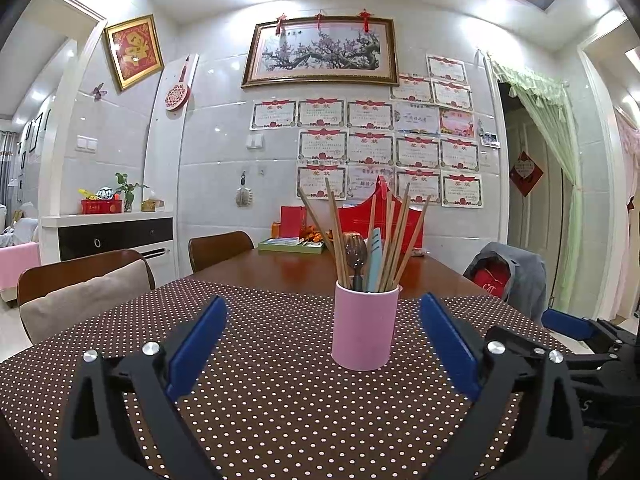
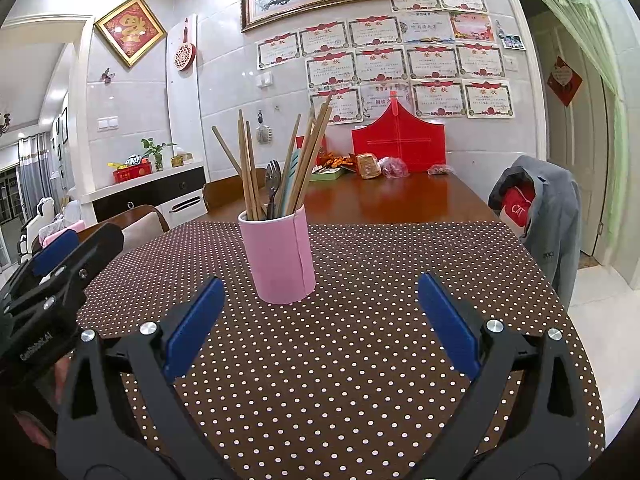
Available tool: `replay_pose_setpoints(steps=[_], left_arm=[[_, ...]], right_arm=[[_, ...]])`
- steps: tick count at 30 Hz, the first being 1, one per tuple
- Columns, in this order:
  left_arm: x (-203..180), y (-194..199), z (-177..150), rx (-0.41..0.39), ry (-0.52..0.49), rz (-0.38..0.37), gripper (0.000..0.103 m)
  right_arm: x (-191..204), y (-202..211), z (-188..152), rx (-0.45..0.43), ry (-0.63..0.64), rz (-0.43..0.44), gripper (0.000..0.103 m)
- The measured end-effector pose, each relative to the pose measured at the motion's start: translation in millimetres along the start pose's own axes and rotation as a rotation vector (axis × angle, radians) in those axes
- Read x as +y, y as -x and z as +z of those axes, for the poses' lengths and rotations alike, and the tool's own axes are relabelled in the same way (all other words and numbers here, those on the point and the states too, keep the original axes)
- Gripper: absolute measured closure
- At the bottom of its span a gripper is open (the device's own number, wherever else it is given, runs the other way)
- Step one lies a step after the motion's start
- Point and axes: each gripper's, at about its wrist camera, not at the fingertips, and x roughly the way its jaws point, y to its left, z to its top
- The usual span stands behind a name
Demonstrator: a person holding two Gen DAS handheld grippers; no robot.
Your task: Organize utensils
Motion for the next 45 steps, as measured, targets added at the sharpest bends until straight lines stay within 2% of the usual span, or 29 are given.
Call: replay_pose_setpoints(steps=[45], left_arm=[[-0.6,2.1,1.4,-0.004,-0.008,-0.011,0.006]], right_arm=[[-1.8,-0.1,-1.2,0.002,-0.005,-0.007,0.008]])
